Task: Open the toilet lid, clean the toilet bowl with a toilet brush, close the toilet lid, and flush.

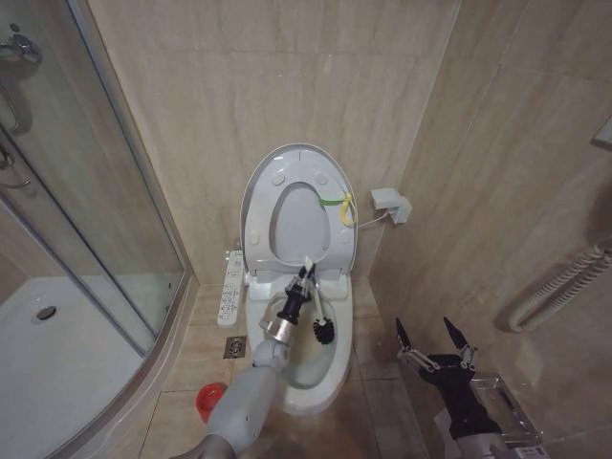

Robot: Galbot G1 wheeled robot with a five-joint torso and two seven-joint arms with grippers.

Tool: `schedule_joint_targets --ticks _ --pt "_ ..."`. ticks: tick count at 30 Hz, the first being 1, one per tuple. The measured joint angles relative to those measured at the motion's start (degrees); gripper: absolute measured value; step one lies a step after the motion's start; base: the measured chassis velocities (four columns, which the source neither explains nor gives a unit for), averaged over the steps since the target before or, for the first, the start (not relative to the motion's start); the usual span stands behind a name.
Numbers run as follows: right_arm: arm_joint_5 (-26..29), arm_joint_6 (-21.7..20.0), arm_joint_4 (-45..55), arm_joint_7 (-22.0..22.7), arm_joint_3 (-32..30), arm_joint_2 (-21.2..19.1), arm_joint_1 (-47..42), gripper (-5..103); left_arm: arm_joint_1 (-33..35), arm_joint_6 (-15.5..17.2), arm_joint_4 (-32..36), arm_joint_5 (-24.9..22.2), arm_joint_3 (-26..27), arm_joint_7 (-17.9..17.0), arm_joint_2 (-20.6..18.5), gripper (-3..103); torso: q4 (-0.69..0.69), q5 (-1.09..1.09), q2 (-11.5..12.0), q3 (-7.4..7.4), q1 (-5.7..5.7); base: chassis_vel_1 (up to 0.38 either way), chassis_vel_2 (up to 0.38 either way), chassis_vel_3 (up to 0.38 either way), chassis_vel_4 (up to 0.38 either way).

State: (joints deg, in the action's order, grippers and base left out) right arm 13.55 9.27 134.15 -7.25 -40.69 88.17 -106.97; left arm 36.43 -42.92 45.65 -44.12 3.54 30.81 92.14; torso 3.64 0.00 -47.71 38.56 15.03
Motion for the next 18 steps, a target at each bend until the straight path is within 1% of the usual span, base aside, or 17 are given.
schedule_joint_targets --ticks 1,2,3,4,5,6,8,10,11,14,15,17,18 --pt "0.0 0.0 0.0 0.0 0.0 0.0 0.0 100 -0.4 -0.9 -1.5 3.5 0.6 0.0 0.0 21 0.03 -0.01 0.0 0.0 0.0 0.0 0.0 0.0 0.0" --pt "0.0 0.0 0.0 0.0 0.0 0.0 0.0 100 -0.4 -0.9 -1.5 3.5 0.6 0.0 0.0 21 0.03 -0.01 0.0 0.0 0.0 0.0 0.0 0.0 0.0" --pt "0.0 0.0 0.0 0.0 0.0 0.0 0.0 100 -0.8 -2.2 -3.2 9.0 1.5 -0.1 0.0 21 0.02 0.0 0.0 0.0 0.0 0.0 0.0 0.0 0.0" --pt "0.0 0.0 0.0 0.0 0.0 0.0 0.0 100 -0.8 -3.2 -4.4 15.8 2.1 -0.5 0.0 21 -0.01 0.02 0.0 0.0 0.0 0.0 0.0 0.0 0.0" --pt "0.0 0.0 0.0 0.0 0.0 0.0 0.0 100 -0.6 -3.5 -4.7 19.8 2.4 -0.6 0.0 21 0.0 0.0 0.0 0.0 0.01 0.0 0.0 0.0 0.0" --pt "0.0 0.0 0.0 0.0 0.0 0.0 0.0 100 -0.6 -3.5 -4.7 19.8 2.4 -0.6 0.0 21 0.0 0.0 0.0 0.0 0.01 0.0 0.0 0.0 0.0" --pt "0.0 0.0 0.0 0.0 0.0 0.0 0.0 100 -0.1 -3.8 -4.7 24.0 2.9 -0.8 0.0 21 0.01 0.0 0.0 0.0 0.0 0.0 0.0 0.0 0.0" --pt "0.0 0.0 0.0 0.0 0.0 0.0 0.0 100 0.1 -3.8 -4.7 24.4 3.0 -0.8 0.0 21 0.01 0.0 0.0 0.0 0.0 0.0 0.0 0.0 0.0" --pt "0.0 0.0 0.0 0.0 0.0 0.0 0.0 100 0.2 -3.8 -4.3 22.2 2.6 -0.6 0.0 21 0.0 0.0 0.0 0.0 0.0 0.0 0.0 0.0 0.0" --pt "0.0 0.0 0.0 0.0 0.0 0.0 0.0 100 0.4 -2.4 -1.6 6.9 0.5 0.0 0.0 21 0.02 -0.01 0.0 0.0 0.0 0.0 0.0 0.0 0.0" --pt "0.0 0.0 0.0 0.0 0.0 0.0 0.0 100 0.4 -2.4 -1.6 6.9 0.5 0.0 0.0 21 0.02 -0.01 0.0 0.0 0.0 0.0 0.0 0.0 0.0" --pt "0.0 0.0 0.0 0.0 0.0 0.0 0.0 100 0.1 -1.5 -0.4 -0.8 0.1 0.8 0.0 21 0.01 0.01 0.0 0.0 0.0 0.0 0.0 0.0 0.0" --pt "0.0 0.0 0.0 0.0 0.0 0.0 0.0 100 0.1 -1.1 -0.1 -2.3 -0.1 1.1 0.0 21 0.0 0.0 0.0 0.0 0.0 0.0 0.0 0.0 0.0"
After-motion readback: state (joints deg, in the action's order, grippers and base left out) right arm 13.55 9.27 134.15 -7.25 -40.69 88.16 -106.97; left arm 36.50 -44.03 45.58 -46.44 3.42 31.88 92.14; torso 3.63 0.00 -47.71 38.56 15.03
